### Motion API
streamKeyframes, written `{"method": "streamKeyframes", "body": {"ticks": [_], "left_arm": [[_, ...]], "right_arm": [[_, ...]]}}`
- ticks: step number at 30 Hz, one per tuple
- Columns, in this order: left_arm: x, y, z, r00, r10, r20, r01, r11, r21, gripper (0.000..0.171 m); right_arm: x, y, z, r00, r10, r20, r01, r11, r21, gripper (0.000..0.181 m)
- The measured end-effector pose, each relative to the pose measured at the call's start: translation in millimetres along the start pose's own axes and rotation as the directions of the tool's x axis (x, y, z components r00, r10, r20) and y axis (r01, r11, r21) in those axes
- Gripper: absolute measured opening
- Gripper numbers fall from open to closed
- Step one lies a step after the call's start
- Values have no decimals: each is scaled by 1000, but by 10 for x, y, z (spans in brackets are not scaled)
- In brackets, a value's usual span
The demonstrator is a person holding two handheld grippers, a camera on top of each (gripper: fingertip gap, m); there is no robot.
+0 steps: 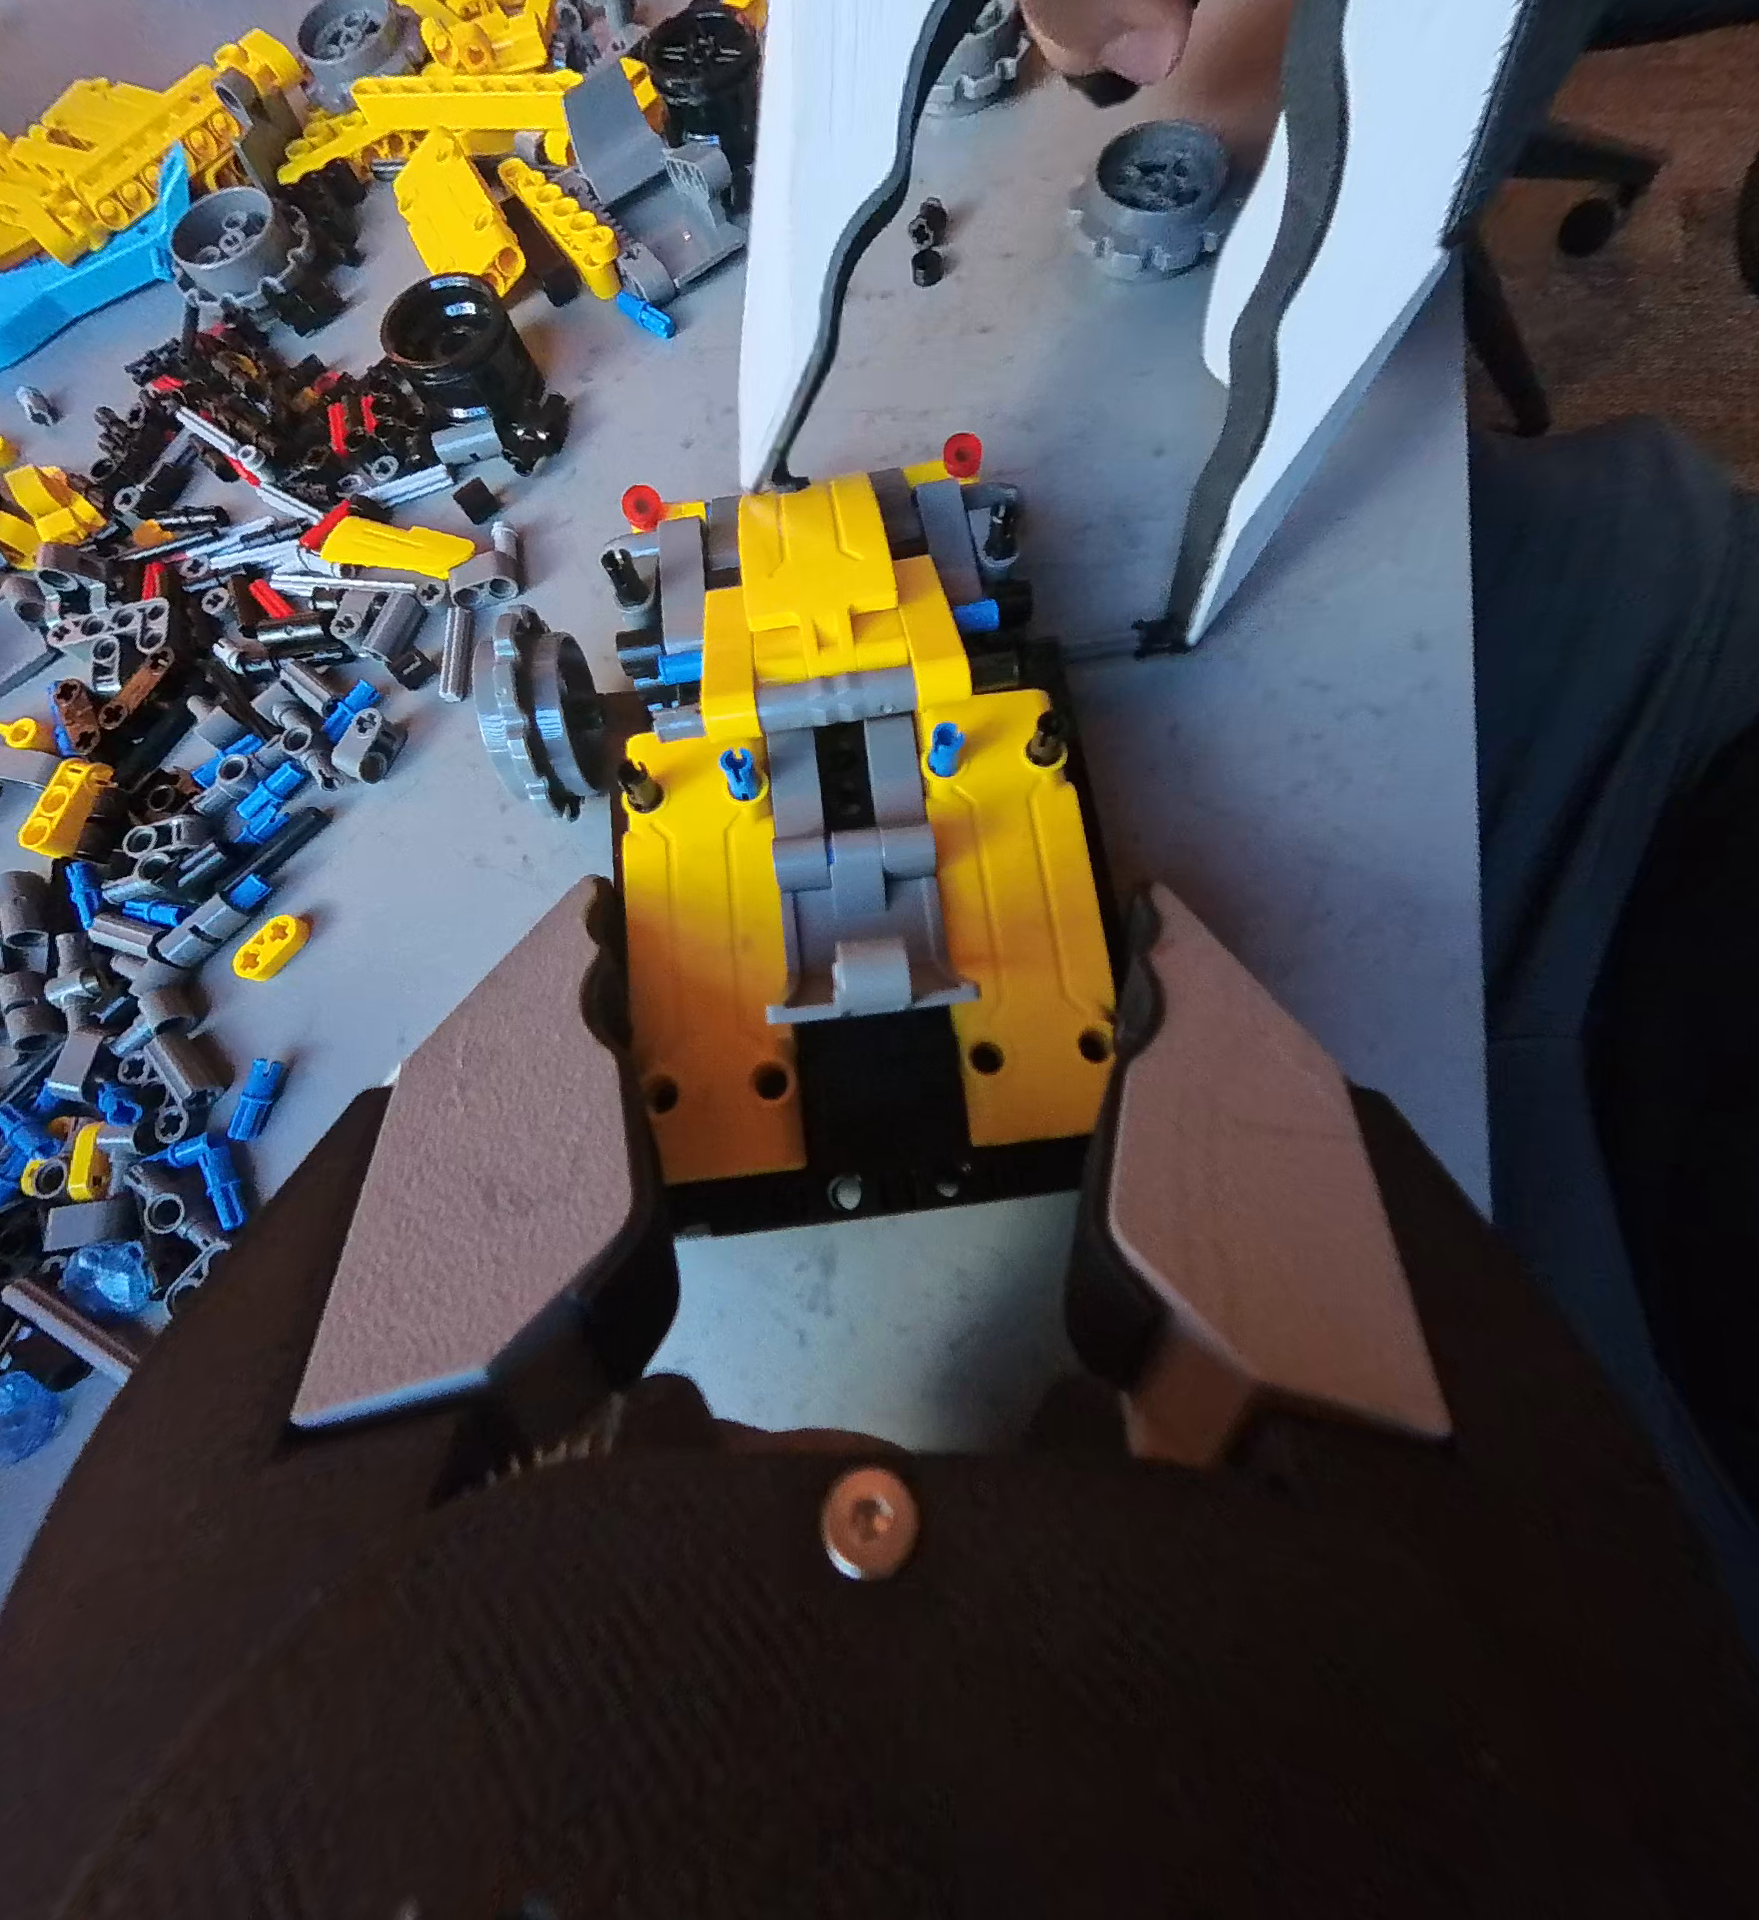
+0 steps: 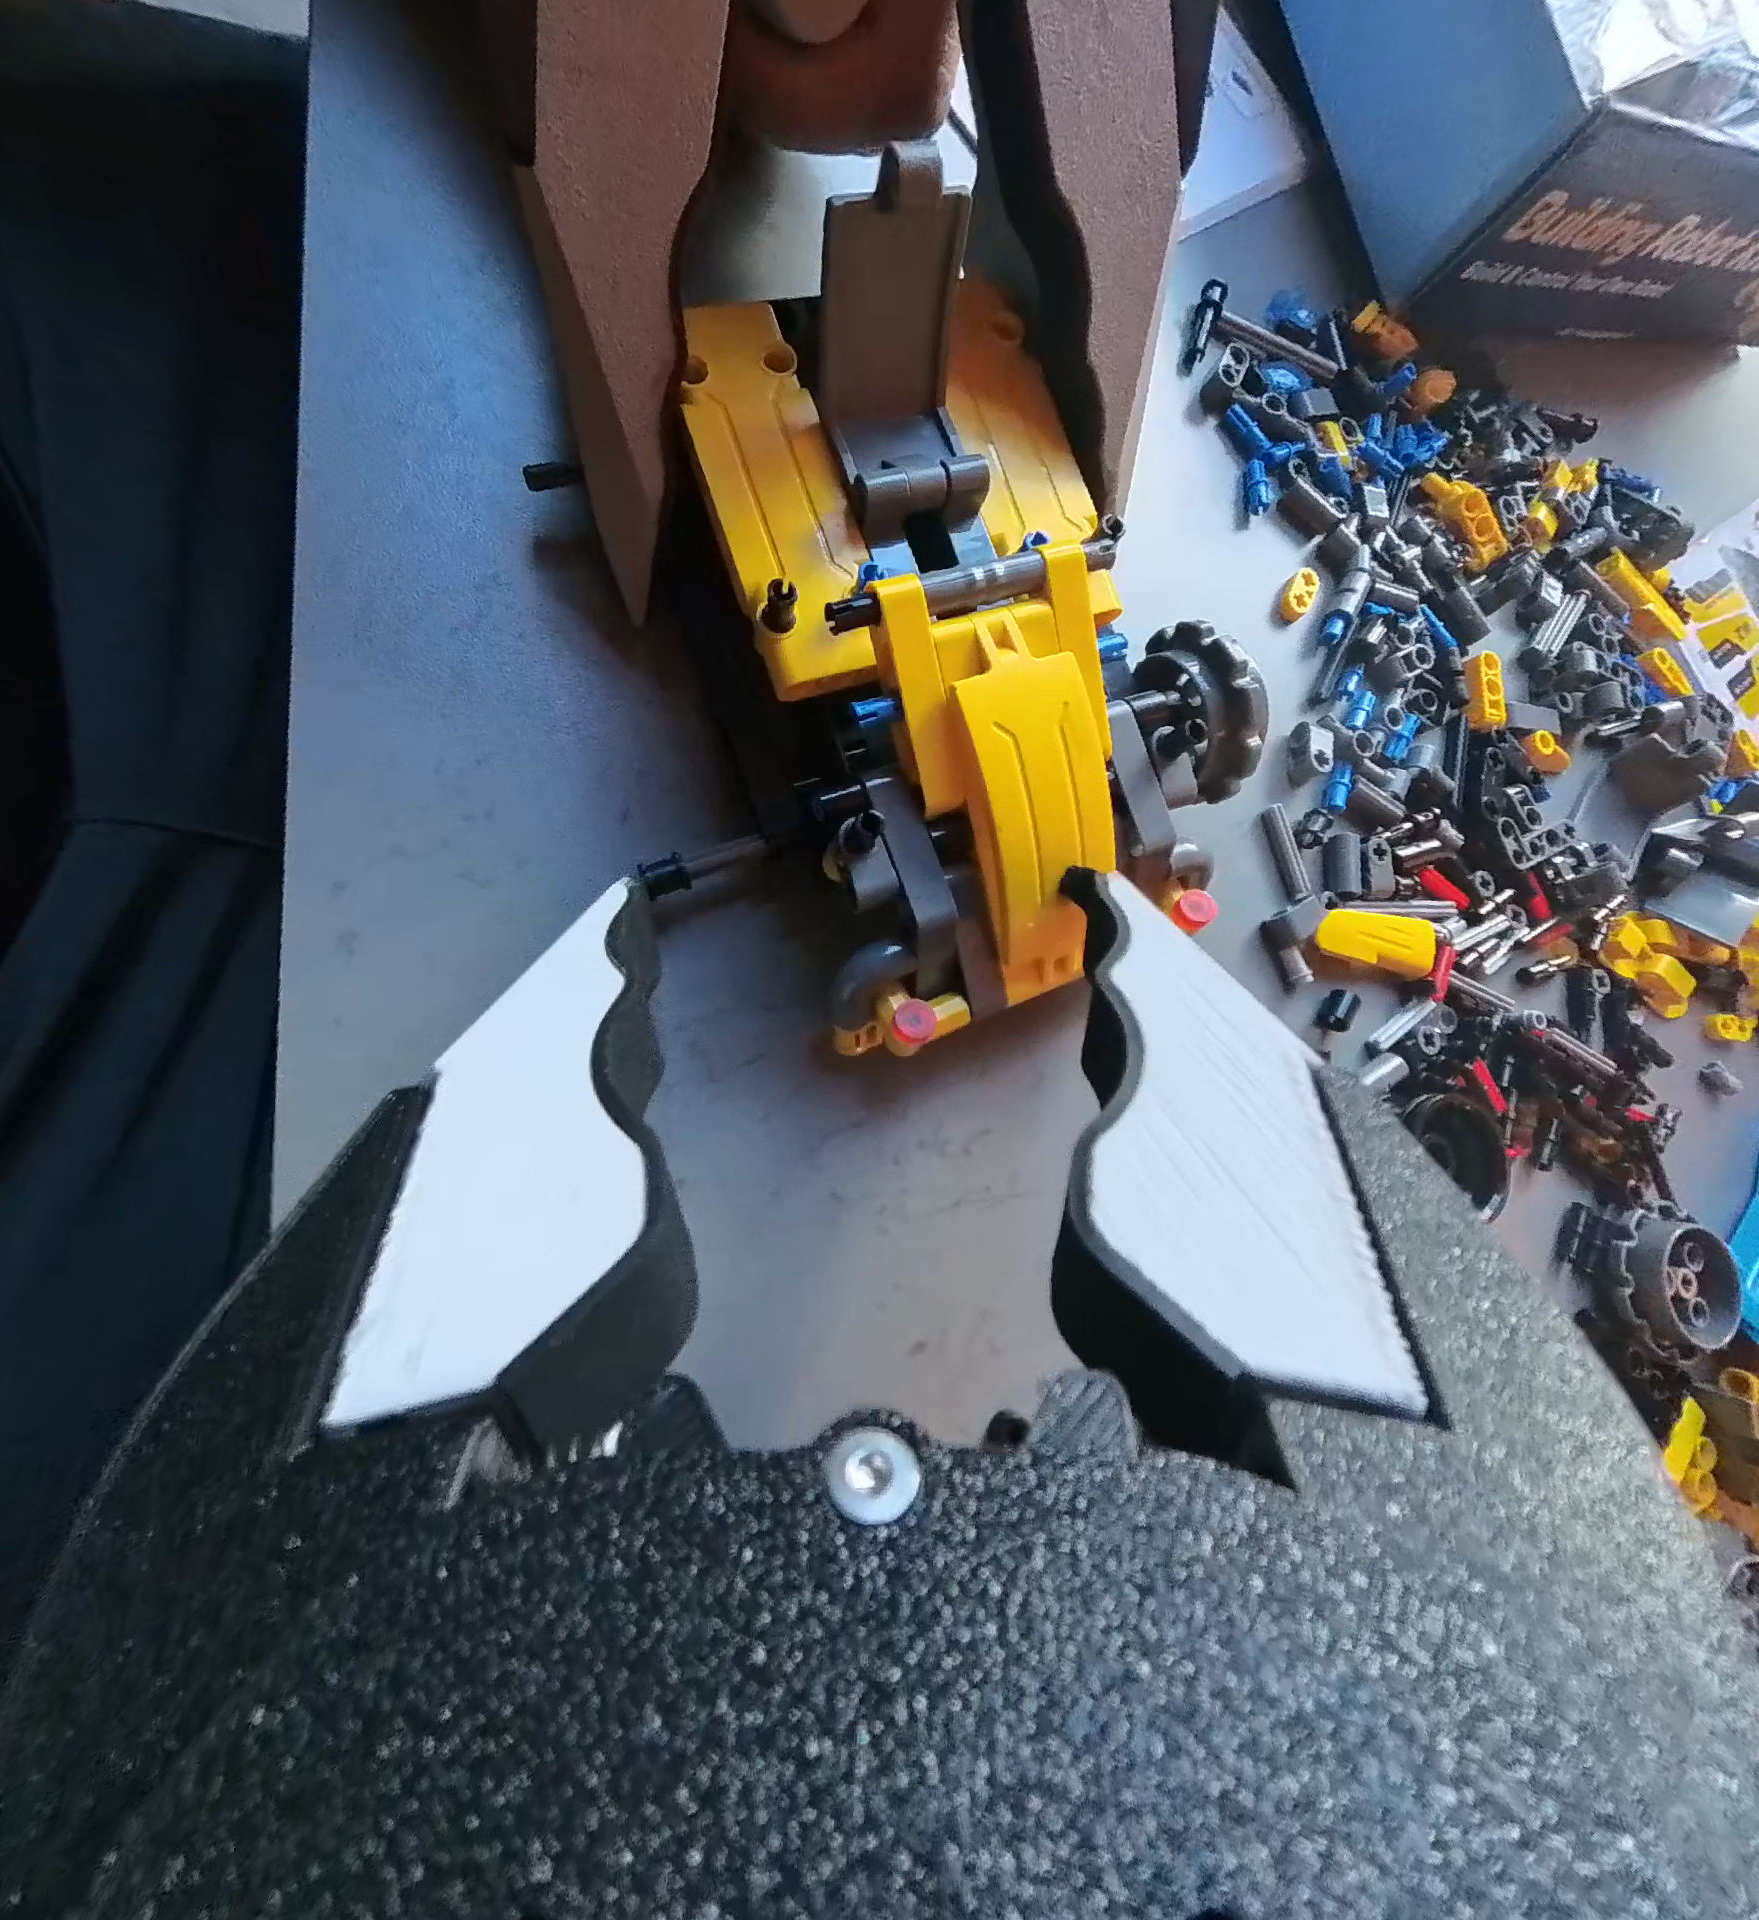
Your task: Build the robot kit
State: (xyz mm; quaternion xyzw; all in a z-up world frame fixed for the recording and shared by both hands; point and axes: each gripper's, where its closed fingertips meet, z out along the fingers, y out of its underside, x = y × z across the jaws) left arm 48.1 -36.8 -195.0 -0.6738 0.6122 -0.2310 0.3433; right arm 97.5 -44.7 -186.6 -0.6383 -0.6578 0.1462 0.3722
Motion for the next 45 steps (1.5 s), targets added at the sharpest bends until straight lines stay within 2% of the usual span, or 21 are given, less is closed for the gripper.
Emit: {"method": "streamKeyframes", "body": {"ticks": [11, 16, 22, 25, 27, 31, 34, 39, 45], "left_arm": [[-13, 1, 1, 1000, -3, 5, 3, 1000, -4, 94], [-21, -1, 2, 1000, -10, 7, 11, 1000, -3, 94], [-32, -1, -5, 998, -39, 43, 39, 999, -3, 93], [-43, -13, 8, 995, -66, 76, 67, 998, -7, 93], [-41, -15, 10, 991, -87, 99, 89, 996, -9, 93], [-28, -19, 6, 979, -127, 157, 130, 991, -12, 92], [-1, -23, 5, 977, -136, 164, 140, 990, -12, 92], [-8, -27, 5, 972, -141, 189, 145, 989, -11, 93], [-8, -24, 13, 973, -143, 181, 147, 989, -12, 93]], "right_arm": [[26, -7, 21, 999, 43, 8, -43, 999, -6, 84], [16, -10, -9, 999, 38, -37, -37, 999, 24, 85], [6, -104, -323, 967, 206, -153, -185, 973, 138, 82], [-99, -32, -369, 937, 287, -202, -268, 957, 114, 72], [-216, 2, -329, 910, 359, -206, -347, 933, 93, 56], [-353, 95, -206, 838, 481, -258, -480, 874, 71, 40], [-395, 142, -124, 786, 561, -259, -559, 824, 91, 34], [-288, 143, -94, 734, 624, -267, -609, 779, 147, 24], [-259, 117, -51, 729, 631, -265, -617, 774, 144, 7]]}}
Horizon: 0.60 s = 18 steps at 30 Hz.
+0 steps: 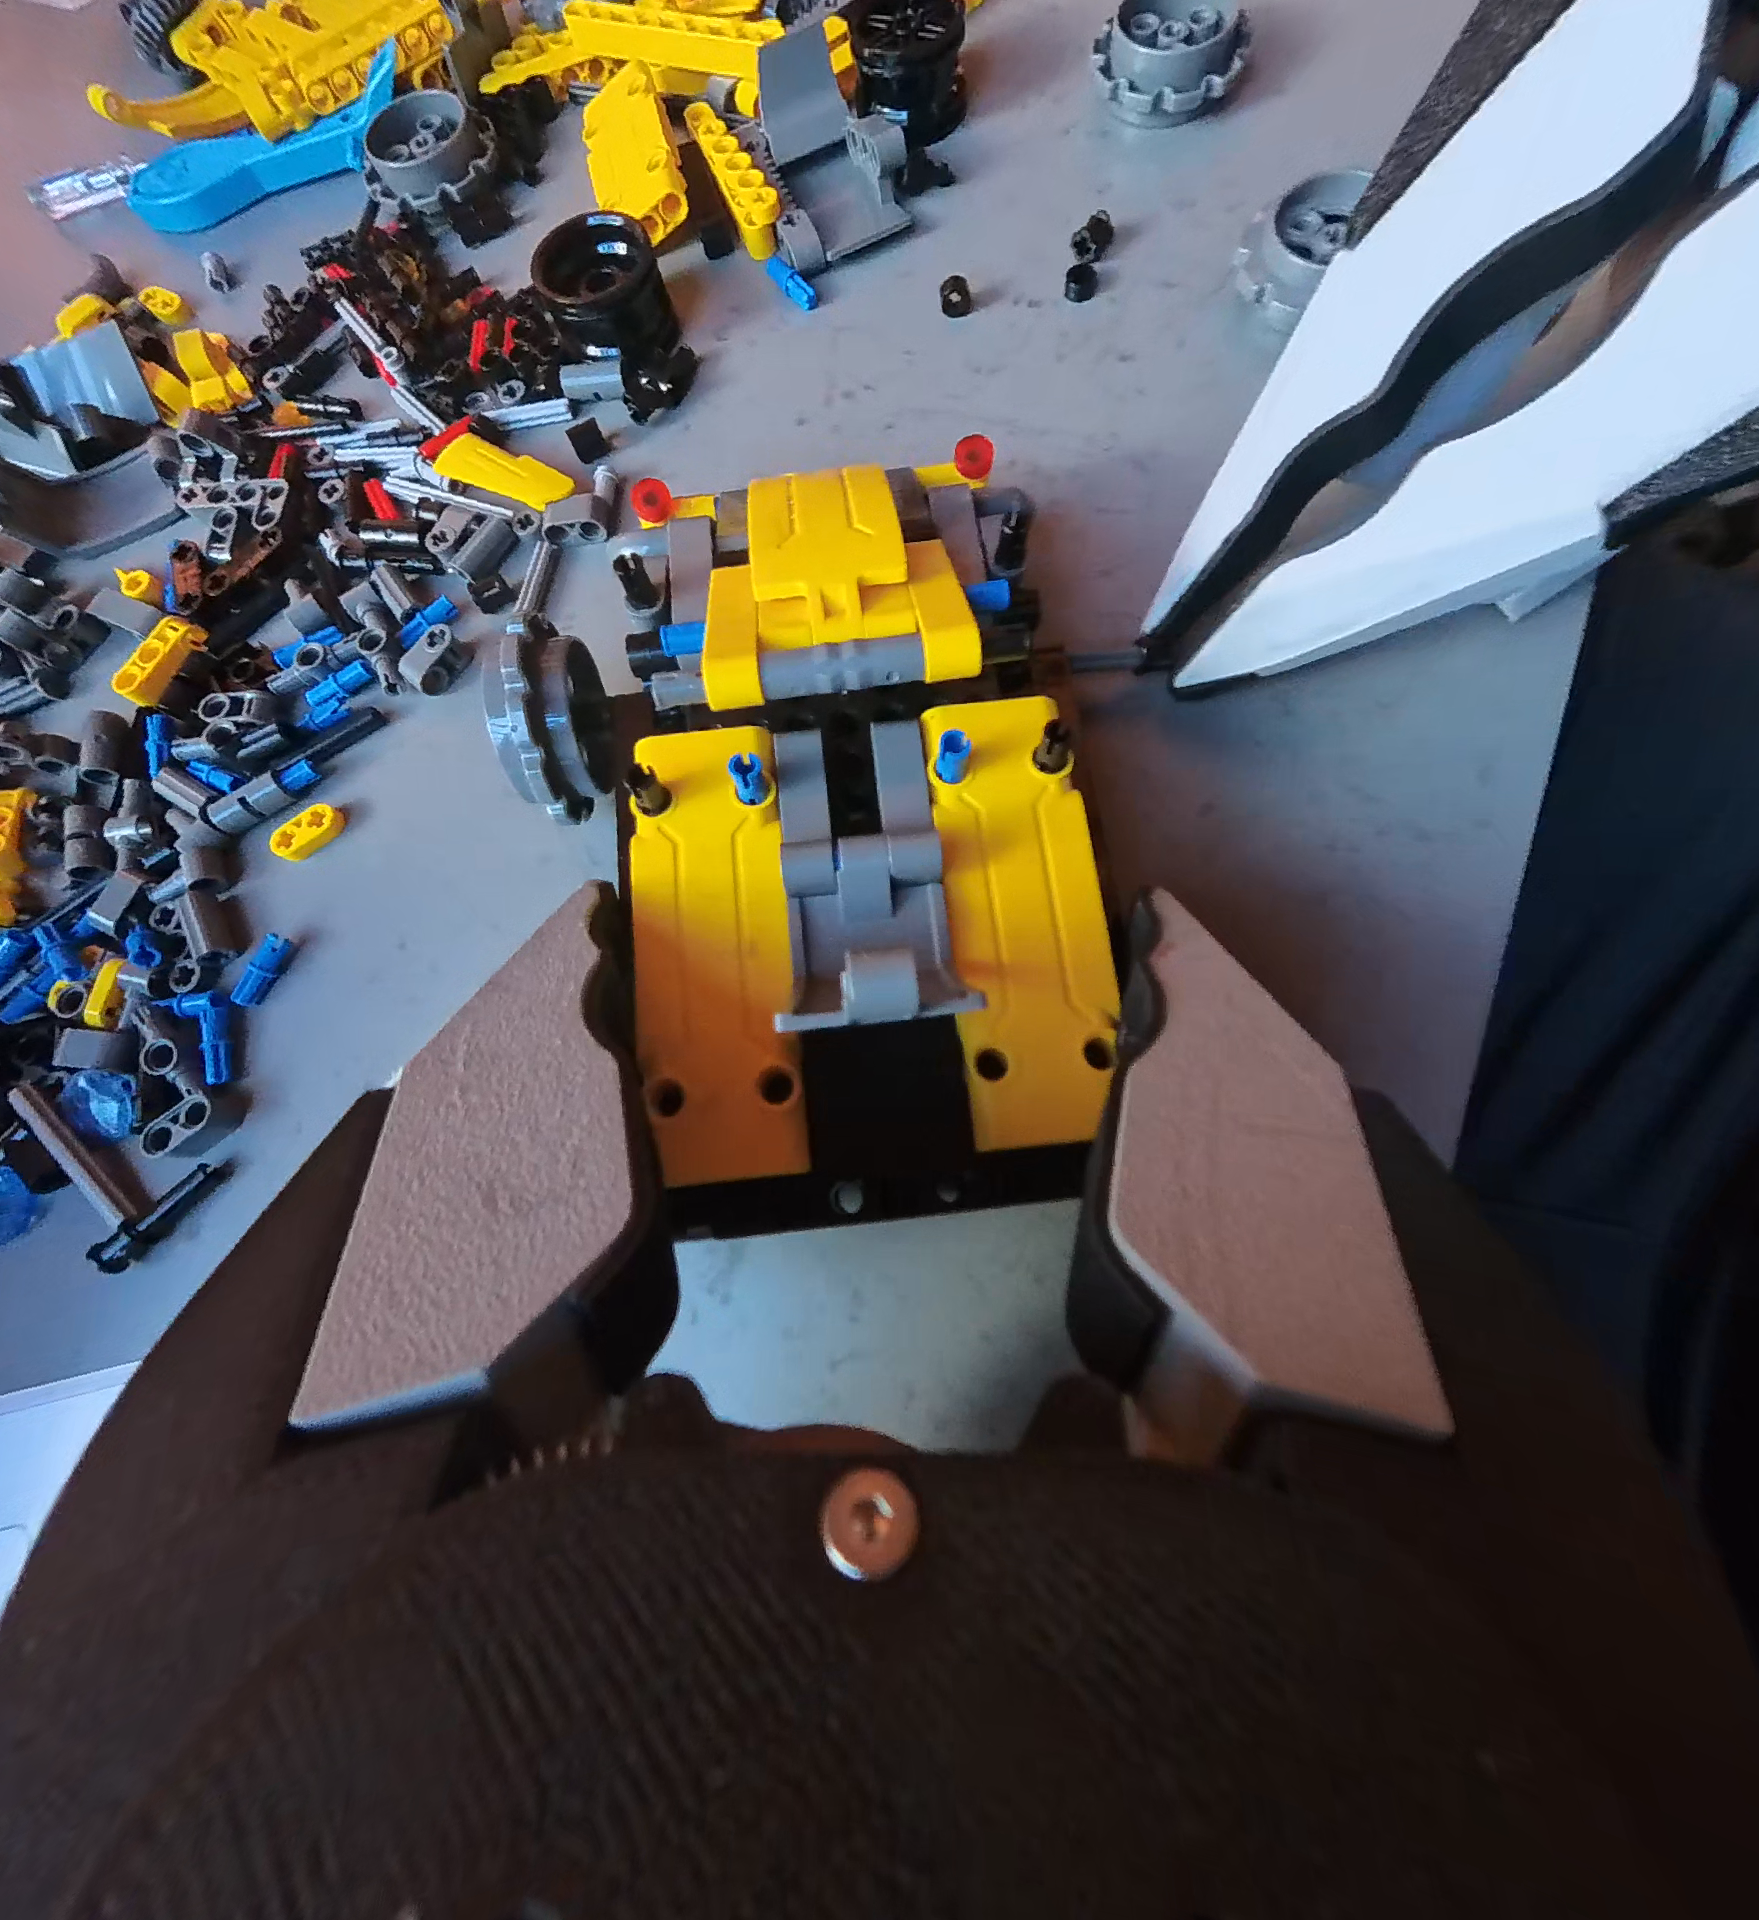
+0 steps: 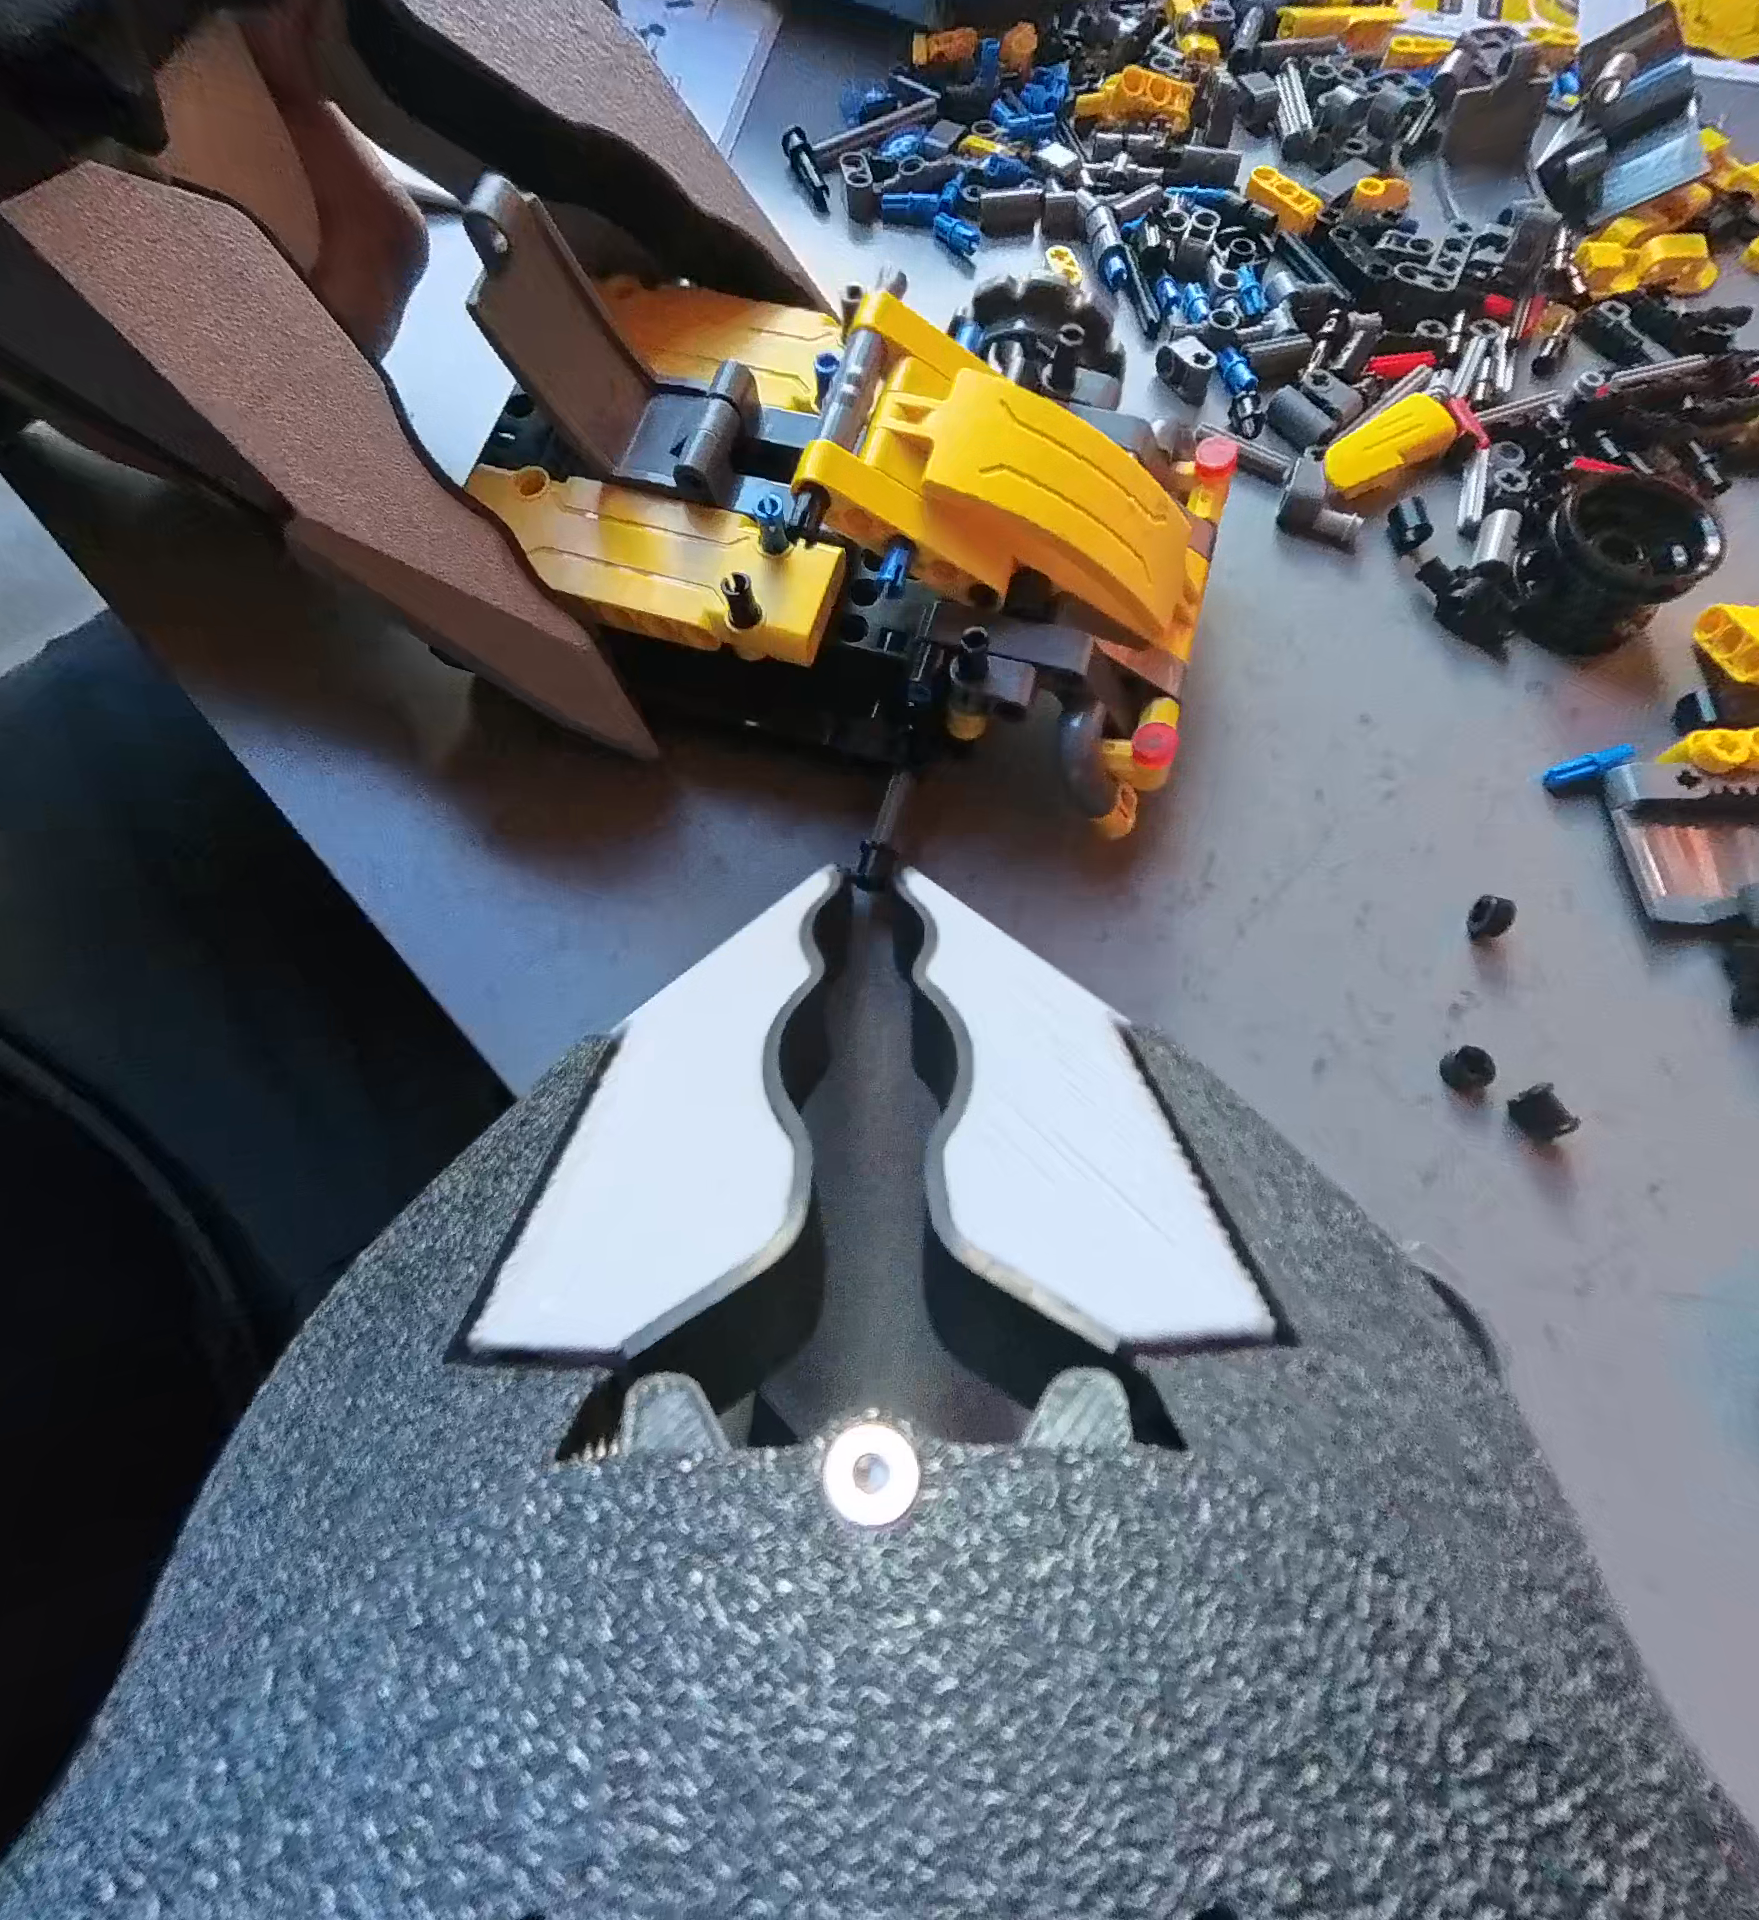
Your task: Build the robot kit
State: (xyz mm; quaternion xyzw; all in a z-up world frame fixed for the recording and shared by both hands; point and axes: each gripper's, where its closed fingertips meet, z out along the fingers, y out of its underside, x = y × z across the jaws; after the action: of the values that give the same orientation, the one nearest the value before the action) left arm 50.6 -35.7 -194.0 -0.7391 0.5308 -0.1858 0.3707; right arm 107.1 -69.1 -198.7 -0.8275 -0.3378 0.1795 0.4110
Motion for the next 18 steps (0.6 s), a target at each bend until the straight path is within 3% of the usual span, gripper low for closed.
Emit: {"method": "streamKeyframes", "body": {"ticks": [18], "left_arm": [[-9, 43, -24, 1000, 25, -5, -25, 999, -26, 93]], "right_arm": [[3, -140, 145, 978, 167, 128, -163, 986, -41, 5]]}}
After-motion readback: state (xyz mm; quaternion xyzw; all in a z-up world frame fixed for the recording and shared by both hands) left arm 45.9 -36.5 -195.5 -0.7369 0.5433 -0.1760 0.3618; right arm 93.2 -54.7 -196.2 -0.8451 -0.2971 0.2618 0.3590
